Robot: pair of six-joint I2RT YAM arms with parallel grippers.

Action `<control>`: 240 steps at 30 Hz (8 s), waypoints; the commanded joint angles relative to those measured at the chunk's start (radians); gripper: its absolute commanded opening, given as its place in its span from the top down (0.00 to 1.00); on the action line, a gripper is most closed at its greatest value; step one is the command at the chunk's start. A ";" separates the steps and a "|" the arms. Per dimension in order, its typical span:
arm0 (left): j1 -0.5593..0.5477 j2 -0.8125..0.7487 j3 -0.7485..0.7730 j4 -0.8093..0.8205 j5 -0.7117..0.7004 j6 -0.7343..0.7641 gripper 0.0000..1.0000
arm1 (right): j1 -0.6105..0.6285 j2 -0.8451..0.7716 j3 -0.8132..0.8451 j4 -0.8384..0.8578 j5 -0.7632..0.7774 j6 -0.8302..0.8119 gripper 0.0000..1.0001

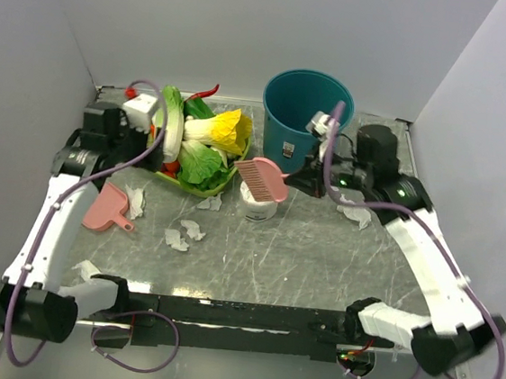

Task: Sweep away the paper scraps from the table

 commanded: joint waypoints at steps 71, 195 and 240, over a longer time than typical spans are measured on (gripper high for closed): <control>0.396 -0.497 0.300 -0.159 0.439 -0.049 0.03 | 0.781 1.221 0.872 0.447 0.106 0.579 1.00; 0.419 -0.369 -0.177 -0.469 -0.053 0.243 0.08 | 0.442 -0.230 -0.502 0.306 0.415 -0.030 1.00; 0.333 0.224 -0.360 -0.173 -0.029 0.532 0.99 | 0.339 -0.338 -0.422 0.179 0.429 -0.068 1.00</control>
